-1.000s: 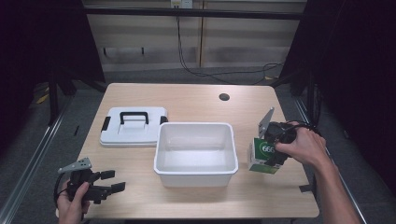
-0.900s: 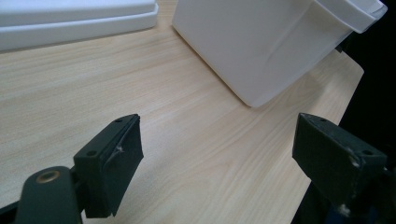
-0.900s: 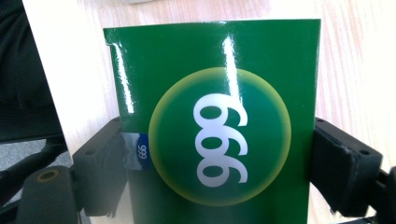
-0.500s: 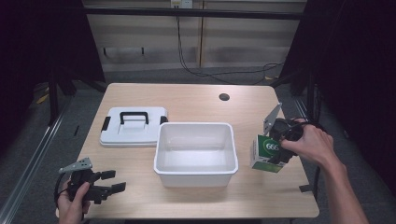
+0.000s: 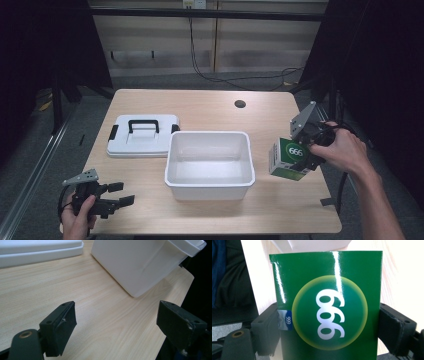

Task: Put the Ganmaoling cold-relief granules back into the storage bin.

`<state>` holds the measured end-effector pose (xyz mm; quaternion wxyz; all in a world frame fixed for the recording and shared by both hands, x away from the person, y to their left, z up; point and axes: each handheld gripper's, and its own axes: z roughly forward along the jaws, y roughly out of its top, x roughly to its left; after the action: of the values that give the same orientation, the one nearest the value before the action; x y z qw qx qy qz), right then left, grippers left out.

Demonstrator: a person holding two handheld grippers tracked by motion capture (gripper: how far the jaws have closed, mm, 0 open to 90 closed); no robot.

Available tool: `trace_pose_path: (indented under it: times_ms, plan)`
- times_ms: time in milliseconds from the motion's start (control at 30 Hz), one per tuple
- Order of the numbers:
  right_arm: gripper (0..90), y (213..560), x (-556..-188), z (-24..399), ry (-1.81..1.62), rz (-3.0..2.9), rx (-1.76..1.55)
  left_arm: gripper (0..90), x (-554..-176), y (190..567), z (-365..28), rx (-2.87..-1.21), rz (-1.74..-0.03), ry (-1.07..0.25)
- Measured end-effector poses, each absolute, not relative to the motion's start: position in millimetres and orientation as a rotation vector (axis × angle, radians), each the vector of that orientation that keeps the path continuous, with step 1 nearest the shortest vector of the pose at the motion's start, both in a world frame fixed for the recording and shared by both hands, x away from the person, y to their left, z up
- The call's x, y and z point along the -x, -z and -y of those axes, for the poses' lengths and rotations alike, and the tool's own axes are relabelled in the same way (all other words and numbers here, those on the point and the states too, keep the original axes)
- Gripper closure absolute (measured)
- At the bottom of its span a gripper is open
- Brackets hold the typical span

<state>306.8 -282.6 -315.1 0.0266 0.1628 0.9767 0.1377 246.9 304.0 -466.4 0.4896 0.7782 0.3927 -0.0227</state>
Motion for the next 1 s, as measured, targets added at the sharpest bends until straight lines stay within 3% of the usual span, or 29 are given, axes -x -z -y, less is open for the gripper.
trace_pose_path:
  times_ms: [1000]
  plan:
    - [16.1, 271, -304, 290, -0.727, -2.874, -0.480, 16.1, -248, 466, -303, -1.896, -0.953, 0.051]
